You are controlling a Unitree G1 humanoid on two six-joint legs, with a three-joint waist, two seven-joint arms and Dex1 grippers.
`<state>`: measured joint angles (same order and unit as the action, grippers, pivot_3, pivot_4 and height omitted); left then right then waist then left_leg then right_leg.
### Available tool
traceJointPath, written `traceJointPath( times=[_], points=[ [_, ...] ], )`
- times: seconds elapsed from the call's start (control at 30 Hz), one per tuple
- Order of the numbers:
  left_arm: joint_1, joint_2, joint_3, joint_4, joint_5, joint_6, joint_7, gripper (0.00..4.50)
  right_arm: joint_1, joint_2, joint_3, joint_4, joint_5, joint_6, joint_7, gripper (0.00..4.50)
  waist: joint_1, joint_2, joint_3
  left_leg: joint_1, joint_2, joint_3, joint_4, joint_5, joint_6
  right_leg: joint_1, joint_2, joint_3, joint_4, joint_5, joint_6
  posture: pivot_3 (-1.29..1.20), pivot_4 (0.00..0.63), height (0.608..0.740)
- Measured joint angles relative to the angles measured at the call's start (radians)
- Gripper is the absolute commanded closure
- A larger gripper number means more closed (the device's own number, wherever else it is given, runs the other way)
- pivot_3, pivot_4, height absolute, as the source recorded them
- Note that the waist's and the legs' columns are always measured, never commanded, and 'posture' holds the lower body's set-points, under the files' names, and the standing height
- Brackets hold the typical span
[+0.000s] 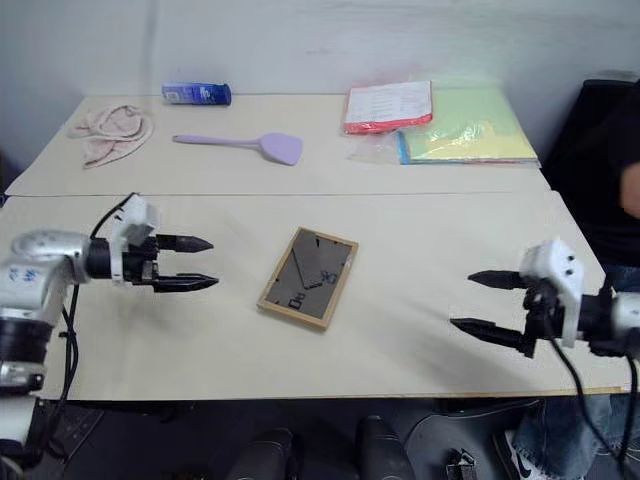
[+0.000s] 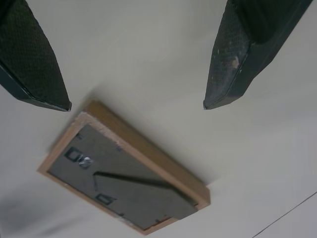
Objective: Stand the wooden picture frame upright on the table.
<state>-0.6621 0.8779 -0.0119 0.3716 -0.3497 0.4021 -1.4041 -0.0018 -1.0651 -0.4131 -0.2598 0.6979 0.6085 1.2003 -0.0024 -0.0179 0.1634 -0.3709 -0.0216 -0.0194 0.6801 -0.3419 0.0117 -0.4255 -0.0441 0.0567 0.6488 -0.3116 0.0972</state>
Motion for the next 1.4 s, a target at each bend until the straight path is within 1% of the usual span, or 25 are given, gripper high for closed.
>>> traceJointPath(
  times=[0.1, 0.17, 0.3, 0.37, 0.43, 0.53, 0.6, 0.63, 0.77, 0.83, 0.9, 0.93, 0.97, 1.0, 1.07, 1.17, 1.27, 1.37, 1.4],
  points=[
    [-0.005, -0.003, -0.032, 0.033, 0.02, -0.031, -0.056, 0.0, -0.013, 0.009, 0.002, 0.019, 0.007, 0.01, 0.002, 0.02, 0.0, 0.0, 0.0, -0.001, 0.0, 0.0, 0.0, -0.001, 0.0, 0.0, -0.001, 0.0, -0.001, 0.0, 0.0, 0.0, 0.15, 0.74],
    [-0.005, -0.016, -0.048, 0.045, 0.036, -0.036, -0.06, 0.0, -0.012, 0.021, 0.015, 0.025, 0.002, 0.006, -0.009, 0.02, 0.001, -0.001, 0.0, -0.002, 0.0, 0.0, 0.001, -0.001, 0.0, -0.001, -0.001, 0.0, -0.001, 0.0, 0.0, 0.0, 0.15, 0.74],
    [-0.006, -0.042, -0.048, 0.051, 0.051, -0.047, -0.036, 0.0, -0.011, 0.041, 0.016, 0.004, 0.003, 0.011, -0.041, 0.02, 0.002, 0.0, 0.0, -0.002, 0.0, 0.0, 0.001, -0.001, 0.0, -0.002, -0.001, 0.0, -0.001, 0.0, 0.0, 0.0, 0.15, 0.74],
    [-0.025, -0.062, -0.047, 0.084, 0.071, -0.07, -0.006, 0.0, -0.015, 0.049, 0.022, -0.006, -0.013, 0.007, -0.065, 0.02, 0.002, 0.0, 0.0, -0.002, 0.0, 0.0, 0.001, -0.001, 0.0, -0.002, -0.001, 0.0, 0.0, 0.0, 0.0, 0.0, 0.15, 0.74],
    [-0.055, -0.097, -0.049, 0.13, 0.105, -0.117, 0.044, 0.0, -0.043, 0.065, 0.059, -0.006, -0.043, -0.002, -0.095, 0.02, 0.002, -0.001, 0.0, -0.002, 0.0, 0.0, 0.002, -0.001, 0.0, -0.002, -0.001, 0.0, 0.0, 0.0, 0.0, 0.0, 0.15, 0.74],
    [-0.107, -0.15, -0.077, 0.215, 0.174, -0.208, 0.106, 0.61, -0.125, 0.107, 0.143, 0.011, -0.107, -0.027, -0.145, 0.64, 0.002, -0.001, 0.0, -0.002, 0.0, 0.0, 0.002, 0.0, 0.0, -0.003, -0.001, 0.001, 0.0, 0.0, 0.0, 0.0, 0.15, 0.74],
    [-0.133, -0.192, -0.108, 0.262, 0.222, -0.275, 0.137, 1.22, -0.195, 0.137, 0.212, 0.05, -0.162, -0.046, -0.181, 1.33, 0.001, -0.001, 0.0, -0.002, -0.001, 0.001, 0.002, 0.002, -0.004, -0.003, -0.001, 0.001, 0.001, 0.0, 0.0, 0.0, 0.15, 0.74],
    [-0.146, -0.217, -0.127, 0.287, 0.246, -0.3, 0.149, 1.61, -0.236, 0.155, 0.256, 0.076, -0.194, -0.055, -0.196, 1.77, 0.001, -0.001, 0.0, -0.003, -0.001, 0.001, 0.002, 0.002, -0.005, -0.004, 0.0, 0.001, 0.001, 0.0, 0.0, 0.0, 0.15, 0.74],
    [-0.164, -0.311, -0.174, 0.33, 0.298, -0.361, 0.18, 2.73, -0.356, 0.235, 0.406, 0.171, -0.31, -0.108, -0.22, 3.04, 0.001, -0.001, 0.0, -0.005, -0.001, 0.002, 0.002, 0.003, -0.006, -0.007, 0.0, 0.001, 0.005, 0.0, 0.0, 0.0, 0.15, 0.74],
    [-0.166, -0.328, -0.189, 0.333, 0.31, -0.37, 0.181, 3.36, -0.38, 0.258, 0.446, 0.193, -0.339, -0.127, -0.222, 3.73, 0.001, -0.001, 0.001, -0.006, 0.0, 0.002, 0.003, 0.003, -0.006, -0.008, 0.0, 0.001, 0.006, 0.0, 0.0, 0.0, 0.15, 0.74],
    [-0.167, -0.332, -0.194, 0.339, 0.316, -0.372, 0.18, 3.89, -0.395, 0.273, 0.469, 0.215, -0.362, -0.142, -0.222, 4.37, 0.001, -0.001, 0.001, -0.006, 0.0, 0.002, 0.003, 0.003, -0.006, -0.008, 0.0, 0.001, 0.006, 0.0, 0.0, 0.0, 0.15, 0.74],
    [-0.166, -0.329, -0.195, 0.334, 0.318, -0.37, 0.169, 4.12, -0.414, 0.287, 0.488, 0.237, -0.386, -0.155, -0.223, 4.5, 0.0, -0.001, 0.001, -0.006, 0.0, 0.002, 0.003, 0.003, -0.006, -0.007, 0.0, 0.001, 0.006, 0.0, 0.0, 0.0, 0.15, 0.74],
    [-0.161, -0.33, -0.2, 0.316, 0.318, -0.362, 0.157, 4.38, -0.431, 0.303, 0.503, 0.251, -0.405, -0.172, -0.223, 4.5, -0.002, -0.001, 0.001, -0.006, -0.001, 0.002, 0.003, 0.003, -0.006, -0.008, 0.0, 0.002, 0.007, 0.0, 0.0, 0.0, 0.15, 0.74],
    [-0.143, -0.337, -0.207, 0.272, 0.315, -0.335, 0.134, 4.45, -0.453, 0.329, 0.528, 0.265, -0.426, -0.186, -0.223, 4.5, -0.002, -0.001, 0.001, -0.006, 0.0, 0.002, 0.003, 0.003, -0.006, -0.008, 0.0, 0.002, 0.007, 0.0, 0.0, 0.0, 0.15, 0.74],
    [-0.109, -0.354, -0.216, 0.198, 0.298, -0.286, 0.107, 4.45, -0.467, 0.359, 0.556, 0.268, -0.443, -0.196, -0.224, 4.5, -0.001, -0.001, 0.001, -0.006, 0.0, 0.002, 0.003, 0.003, -0.007, -0.008, 0.0, 0.001, 0.008, 0.0, 0.0, 0.0, 0.15, 0.74],
    [-0.032, -0.355, -0.219, 0.059, 0.259, -0.175, 0.098, 4.45, -0.468, 0.376, 0.57, 0.263, -0.462, -0.197, -0.23, 4.5, 0.0, -0.001, 0.001, -0.006, 0.0, 0.002, 0.003, 0.003, -0.006, -0.008, -0.001, 0.001, 0.007, 0.0, 0.0, 0.0, 0.15, 0.74],
    [0.007, -0.354, -0.2, -0.009, 0.226, -0.05, 0.123, 4.45, -0.452, 0.373, 0.571, 0.237, -0.482, -0.213, -0.228, 4.5, 0.002, -0.001, 0.001, -0.006, 0.0, 0.001, 0.004, 0.003, -0.006, -0.007, -0.001, 0.001, 0.007, 0.0, 0.0, 0.0, 0.15, 0.74],
    [0.001, -0.308, -0.185, -0.051, 0.167, 0.238, 0.134, 3.9, -0.41, 0.327, 0.598, 0.179, -0.508, -0.221, -0.198, 4.5, 0.0, -0.001, 0.001, -0.006, 0.0, 0.0, 0.003, 0.002, -0.004, -0.007, 0.0, 0.0, 0.008, 0.0, 0.0, 0.0, 0.15, 0.74],
    [-0.008, -0.283, -0.18, -0.056, 0.141, 0.347, 0.127, 3.6, -0.397, 0.311, 0.605, 0.163, -0.514, -0.221, -0.182, 4.5, -0.002, -0.001, 0.001, -0.006, 0.0, 0.0, 0.003, 0.001, -0.003, -0.007, 0.0, 0.0, 0.008, 0.0, 0.0, 0.0, 0.15, 0.74]
  ],
)
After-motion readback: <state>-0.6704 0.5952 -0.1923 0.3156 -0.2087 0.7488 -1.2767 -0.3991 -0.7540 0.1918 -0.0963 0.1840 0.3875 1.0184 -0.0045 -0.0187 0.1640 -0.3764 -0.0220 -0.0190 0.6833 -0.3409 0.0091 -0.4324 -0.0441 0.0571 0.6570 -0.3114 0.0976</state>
